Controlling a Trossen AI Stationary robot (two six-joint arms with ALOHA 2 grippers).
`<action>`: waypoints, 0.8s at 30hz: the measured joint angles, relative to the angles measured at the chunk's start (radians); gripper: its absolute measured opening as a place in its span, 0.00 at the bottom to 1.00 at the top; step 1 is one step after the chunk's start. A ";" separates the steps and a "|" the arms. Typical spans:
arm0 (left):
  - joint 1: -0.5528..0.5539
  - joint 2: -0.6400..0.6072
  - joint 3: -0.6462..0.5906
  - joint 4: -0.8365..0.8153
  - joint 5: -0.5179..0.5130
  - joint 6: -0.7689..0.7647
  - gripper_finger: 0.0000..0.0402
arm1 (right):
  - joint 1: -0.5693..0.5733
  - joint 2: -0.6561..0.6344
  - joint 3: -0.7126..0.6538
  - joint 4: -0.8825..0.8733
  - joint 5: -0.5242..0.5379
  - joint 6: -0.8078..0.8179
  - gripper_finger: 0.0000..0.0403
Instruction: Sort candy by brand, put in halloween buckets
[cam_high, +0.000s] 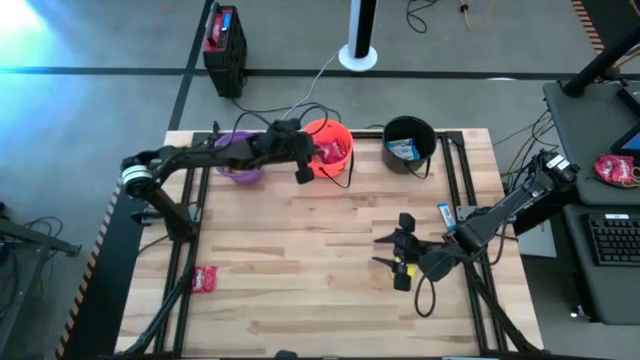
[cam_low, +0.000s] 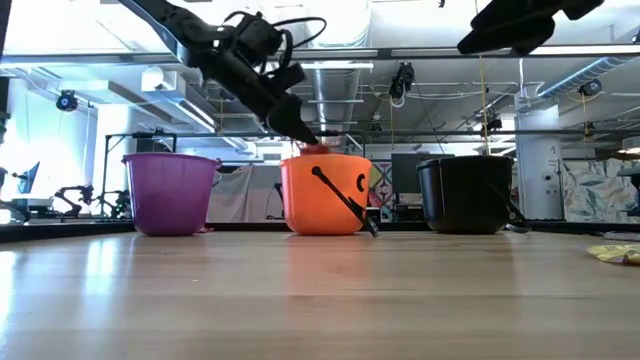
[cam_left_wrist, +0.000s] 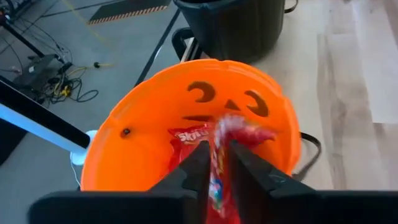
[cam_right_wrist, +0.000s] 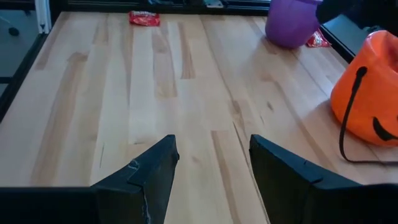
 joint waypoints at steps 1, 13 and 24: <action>0.003 0.008 0.009 -0.002 0.000 0.000 0.12 | -0.004 0.000 0.000 0.000 0.000 0.002 0.49; -0.039 -0.068 0.022 -0.097 0.024 0.017 0.38 | -0.013 0.000 0.000 -0.059 -0.036 0.188 0.49; -0.173 -0.217 0.017 -0.308 0.015 -0.141 0.38 | -0.091 -0.008 0.000 -0.363 -0.206 0.545 0.48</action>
